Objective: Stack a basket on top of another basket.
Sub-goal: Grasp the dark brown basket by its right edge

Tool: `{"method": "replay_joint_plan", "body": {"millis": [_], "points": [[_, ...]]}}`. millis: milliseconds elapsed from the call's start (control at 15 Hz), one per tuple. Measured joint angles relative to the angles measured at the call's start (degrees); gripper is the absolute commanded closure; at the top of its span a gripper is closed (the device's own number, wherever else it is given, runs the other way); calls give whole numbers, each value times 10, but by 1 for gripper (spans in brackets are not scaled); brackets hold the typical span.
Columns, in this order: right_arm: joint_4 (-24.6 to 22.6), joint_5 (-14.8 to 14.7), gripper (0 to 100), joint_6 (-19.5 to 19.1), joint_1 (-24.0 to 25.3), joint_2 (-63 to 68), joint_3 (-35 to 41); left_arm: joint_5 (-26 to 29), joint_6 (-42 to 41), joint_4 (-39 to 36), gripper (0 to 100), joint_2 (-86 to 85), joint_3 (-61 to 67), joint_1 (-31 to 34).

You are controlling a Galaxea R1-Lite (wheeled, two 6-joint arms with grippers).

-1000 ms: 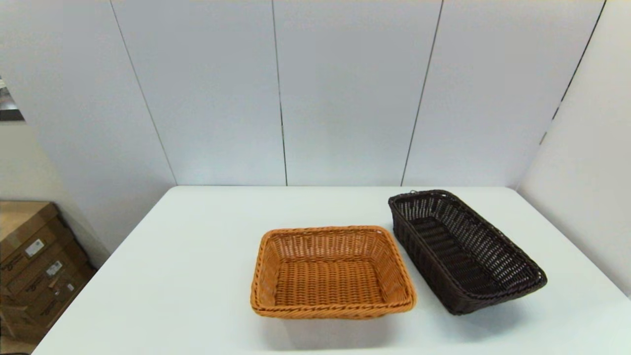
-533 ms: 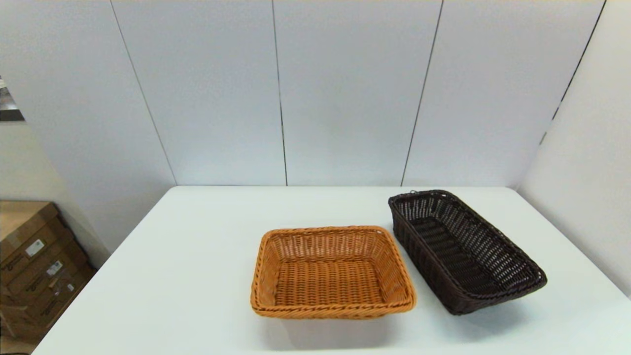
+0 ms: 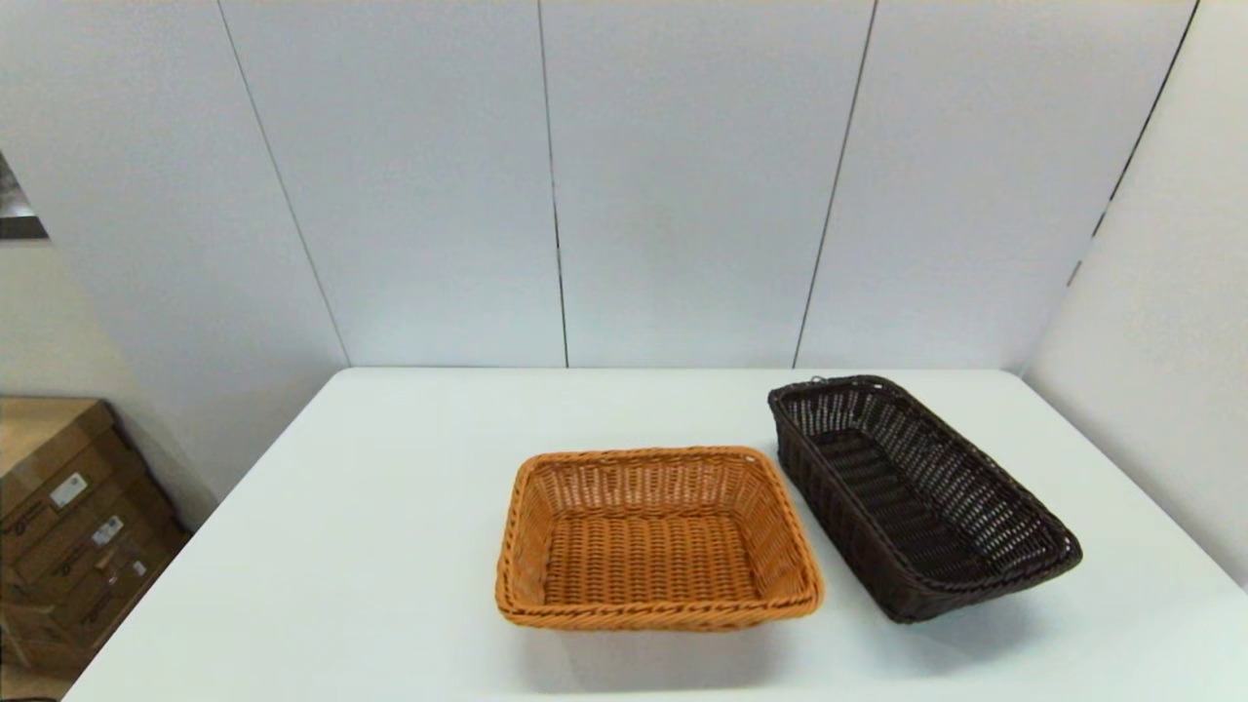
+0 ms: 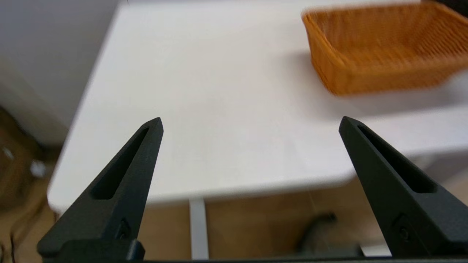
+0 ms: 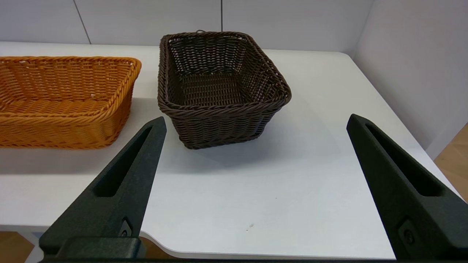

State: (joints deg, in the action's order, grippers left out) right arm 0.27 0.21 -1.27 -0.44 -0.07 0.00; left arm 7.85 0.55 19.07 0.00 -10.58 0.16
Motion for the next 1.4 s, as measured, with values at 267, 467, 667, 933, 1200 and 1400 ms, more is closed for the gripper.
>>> {"method": "replay_joint_plan", "body": {"millis": [267,467,667,933,1200,1400], "points": [[0,0,0,0,0,0,0,-54,-11,-120,0,-1,58,0],[0,-1,0,1,0,0,0,-71,-27,-145,0,-1,83,0],[-1,-2,0,5,0,0,0,-72,-2,-147,0,-1,87,0],[-1,-2,0,7,0,0,0,-86,29,-147,0,-1,88,0],[-1,-1,0,5,0,0,0,-95,40,-148,0,-1,88,0],[-1,-1,0,5,0,0,0,-95,40,-148,0,-1,88,0]]}}
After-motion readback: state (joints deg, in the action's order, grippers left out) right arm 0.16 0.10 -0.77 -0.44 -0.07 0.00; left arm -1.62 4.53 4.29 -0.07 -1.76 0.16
